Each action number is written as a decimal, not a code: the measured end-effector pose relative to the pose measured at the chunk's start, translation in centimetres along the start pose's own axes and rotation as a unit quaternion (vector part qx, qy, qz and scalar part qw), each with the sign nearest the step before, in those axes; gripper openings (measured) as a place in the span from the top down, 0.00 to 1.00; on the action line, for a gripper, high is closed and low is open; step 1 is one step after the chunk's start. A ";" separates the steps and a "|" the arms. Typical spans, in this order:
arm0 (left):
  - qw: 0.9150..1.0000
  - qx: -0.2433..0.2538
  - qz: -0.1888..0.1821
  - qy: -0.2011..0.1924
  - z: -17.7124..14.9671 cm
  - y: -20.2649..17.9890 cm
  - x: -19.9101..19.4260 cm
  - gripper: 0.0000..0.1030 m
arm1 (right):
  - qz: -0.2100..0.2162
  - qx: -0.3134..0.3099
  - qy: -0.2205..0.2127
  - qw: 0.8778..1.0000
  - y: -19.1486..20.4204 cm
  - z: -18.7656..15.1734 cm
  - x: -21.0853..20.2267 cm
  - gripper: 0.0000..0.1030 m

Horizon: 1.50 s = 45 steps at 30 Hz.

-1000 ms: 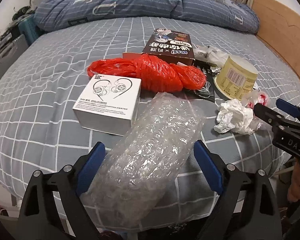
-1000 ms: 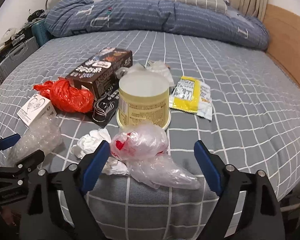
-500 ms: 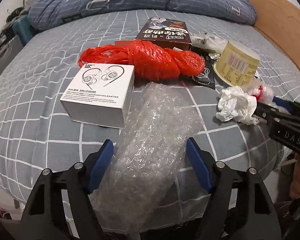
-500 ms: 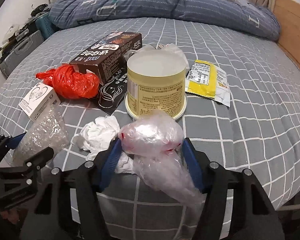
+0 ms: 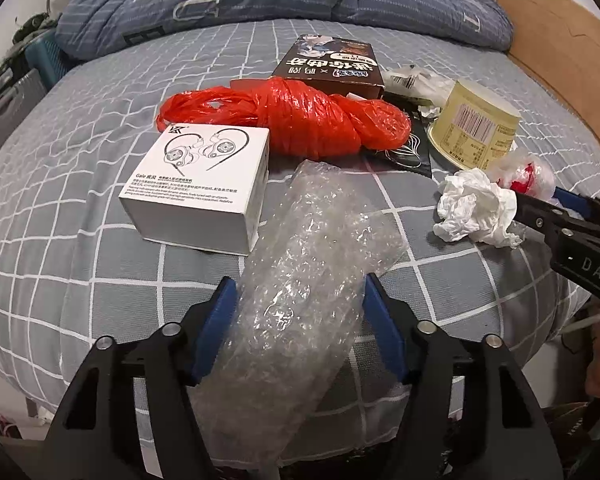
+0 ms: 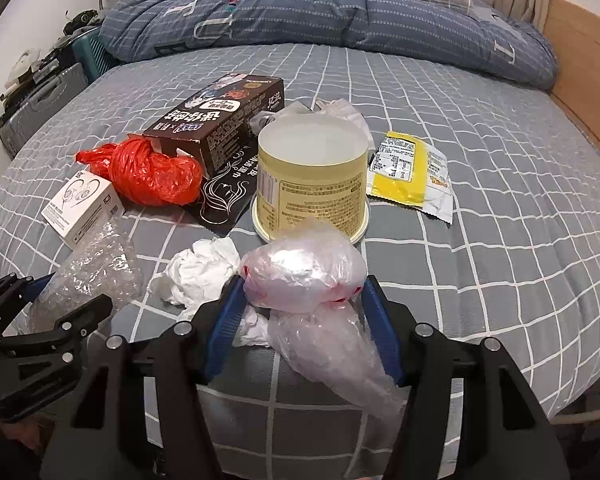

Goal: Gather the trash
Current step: 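Grasp the bubble wrap with the left tool while the right tool grasps the clear plastic bag, then lift both held items and carry them toward the black trash bin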

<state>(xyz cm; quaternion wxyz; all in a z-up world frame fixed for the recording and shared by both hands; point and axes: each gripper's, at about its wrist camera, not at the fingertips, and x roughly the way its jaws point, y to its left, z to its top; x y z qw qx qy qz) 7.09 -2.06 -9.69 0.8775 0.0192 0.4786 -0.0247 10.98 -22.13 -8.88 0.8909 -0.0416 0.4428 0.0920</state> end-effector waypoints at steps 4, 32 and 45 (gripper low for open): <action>1.000 0.006 0.007 -0.001 -0.2 -0.3 0.1 0.32 | -0.001 -0.001 -0.005 1.000 0.0 0.1 -0.3 0.46; 0.999 -0.025 -0.005 -0.044 0.1 -0.3 -6.1 0.50 | 0.005 0.006 -0.050 0.999 -0.5 -0.2 -5.4 0.47; 0.998 -0.030 -0.008 -0.057 -0.8 -0.4 -8.6 0.50 | -0.005 -0.002 -0.073 0.997 0.3 -1.4 -8.4 0.47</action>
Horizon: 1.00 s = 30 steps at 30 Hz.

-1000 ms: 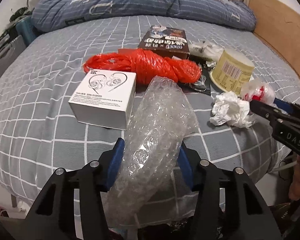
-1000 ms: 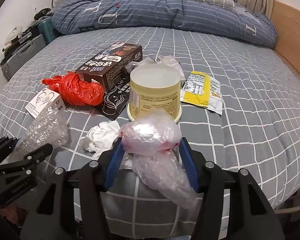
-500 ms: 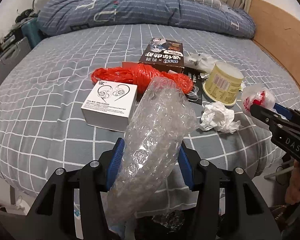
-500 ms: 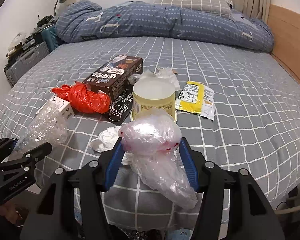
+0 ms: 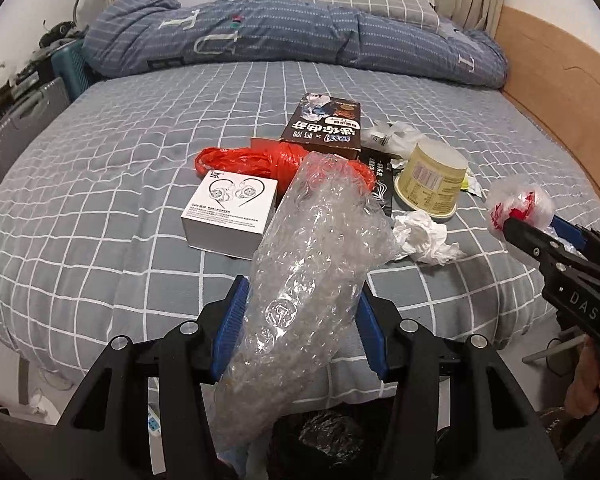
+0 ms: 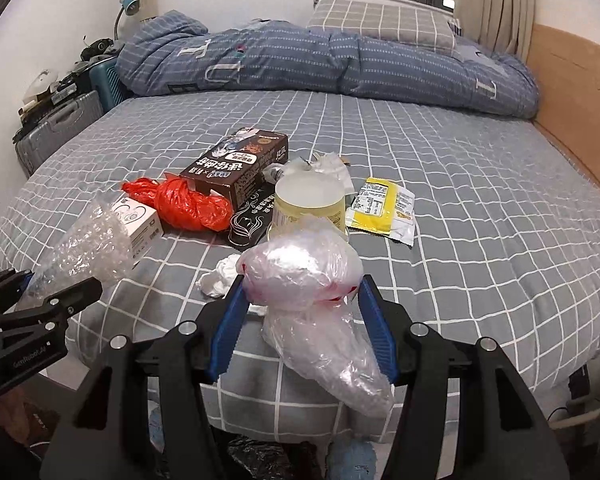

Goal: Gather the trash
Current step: 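Lift both held items and carry them toward the black trash bin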

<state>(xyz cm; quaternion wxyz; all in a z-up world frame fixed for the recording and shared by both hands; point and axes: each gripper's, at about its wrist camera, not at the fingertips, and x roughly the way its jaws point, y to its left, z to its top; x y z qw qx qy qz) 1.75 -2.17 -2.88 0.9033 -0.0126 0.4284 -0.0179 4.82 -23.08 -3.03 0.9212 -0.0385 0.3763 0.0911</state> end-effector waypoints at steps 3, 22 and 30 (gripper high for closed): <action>1.000 -0.001 -0.005 0.002 -0.1 -0.3 -0.2 0.50 | -0.001 0.002 -0.002 1.000 0.0 -0.3 -0.5 0.47; 1.000 -0.004 -0.024 -0.004 -0.8 -1.5 -3.3 0.52 | 0.015 0.023 -0.016 1.000 0.4 -0.9 -4.3 0.47; 1.000 0.000 -0.014 -0.008 -1.8 -1.3 -4.9 0.52 | 0.016 0.018 -0.020 1.000 1.2 -1.5 -5.8 0.47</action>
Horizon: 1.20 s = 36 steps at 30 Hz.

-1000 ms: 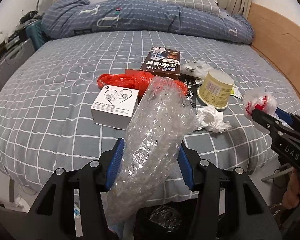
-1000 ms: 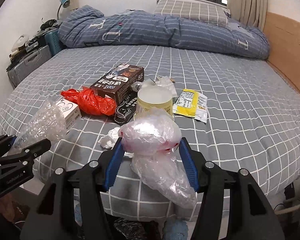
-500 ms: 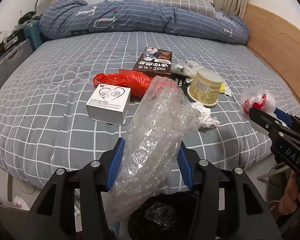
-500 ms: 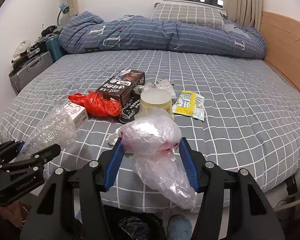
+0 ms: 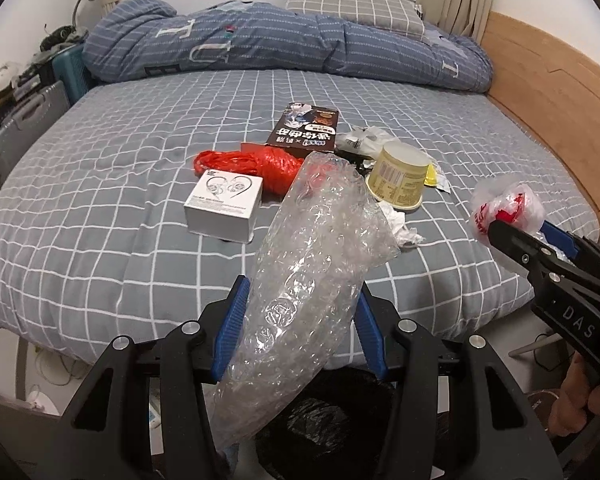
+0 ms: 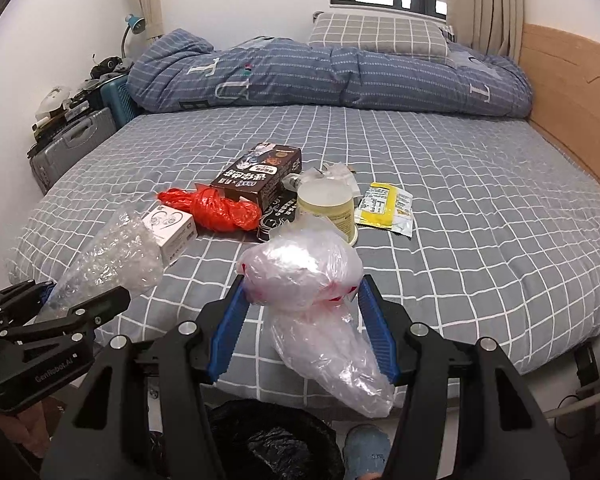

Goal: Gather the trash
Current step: 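Lift both held items and carry them toward the black trash bin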

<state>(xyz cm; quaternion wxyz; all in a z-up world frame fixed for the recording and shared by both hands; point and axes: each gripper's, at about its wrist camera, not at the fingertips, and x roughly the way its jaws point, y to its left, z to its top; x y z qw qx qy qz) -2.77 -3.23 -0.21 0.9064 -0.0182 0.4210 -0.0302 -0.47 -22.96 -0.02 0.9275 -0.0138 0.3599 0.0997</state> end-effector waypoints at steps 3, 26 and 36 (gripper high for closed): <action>1.000 -0.001 0.002 0.002 -0.5 0.3 -0.5 0.52 | 0.002 -0.002 -0.003 1.000 0.5 -0.1 -0.7 0.47; 1.000 -0.022 0.009 0.014 -6.2 2.3 -5.3 0.52 | 0.007 -0.014 0.018 1.000 4.1 -5.2 -5.8 0.47; 0.999 -0.022 0.020 0.039 -9.5 2.4 -5.2 0.52 | 0.007 -0.015 0.044 0.999 4.9 -7.9 -6.0 0.48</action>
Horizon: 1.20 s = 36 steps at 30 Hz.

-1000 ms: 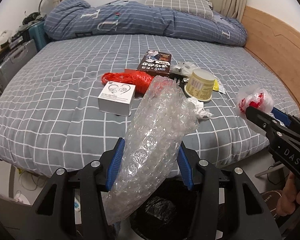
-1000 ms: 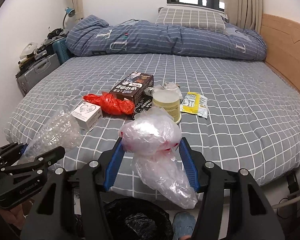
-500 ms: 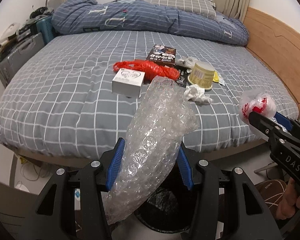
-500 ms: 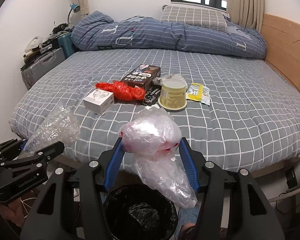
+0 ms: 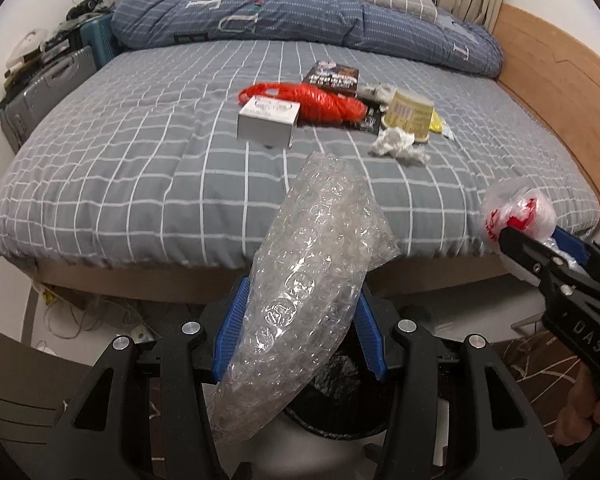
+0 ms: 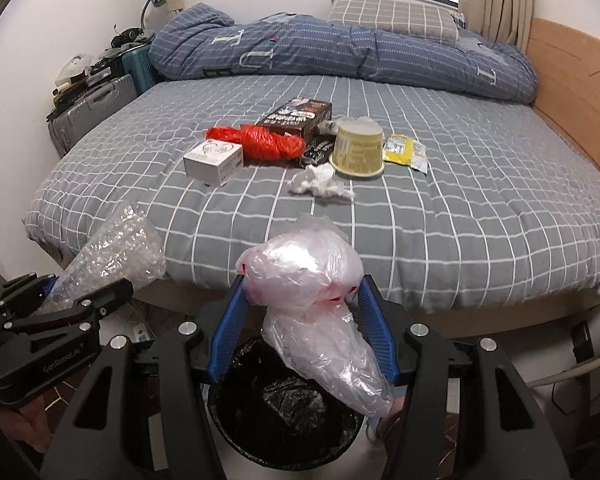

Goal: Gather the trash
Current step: 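Lift both held items and carry them toward the black trash bin, then open the right tool over the bin while the left tool drops the bubble wrap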

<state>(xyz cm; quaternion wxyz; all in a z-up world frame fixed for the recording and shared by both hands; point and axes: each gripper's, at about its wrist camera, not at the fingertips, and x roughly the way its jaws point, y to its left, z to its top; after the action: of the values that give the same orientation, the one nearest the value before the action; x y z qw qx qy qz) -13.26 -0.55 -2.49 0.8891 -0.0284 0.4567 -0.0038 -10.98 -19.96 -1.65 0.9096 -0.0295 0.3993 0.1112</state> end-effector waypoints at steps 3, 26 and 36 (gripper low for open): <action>1.000 0.002 0.005 0.011 -1.1 0.2 0.4 0.52 | 0.000 -0.006 0.006 1.000 0.3 -0.8 0.0 0.48; 0.997 0.005 -0.007 0.073 -7.5 -0.6 4.8 0.52 | -0.006 -0.001 0.092 0.996 0.6 -7.9 3.9 0.48; 0.991 0.005 0.019 0.132 -8.7 0.8 12.2 0.52 | 0.014 0.002 0.174 0.985 0.0 -10.9 11.4 0.48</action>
<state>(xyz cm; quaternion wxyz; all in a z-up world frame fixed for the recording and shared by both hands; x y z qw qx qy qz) -13.24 -0.52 -17.47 0.8211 -0.0146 0.5706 0.0076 -11.36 -19.46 -17.42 0.8245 -0.0411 0.5523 0.1158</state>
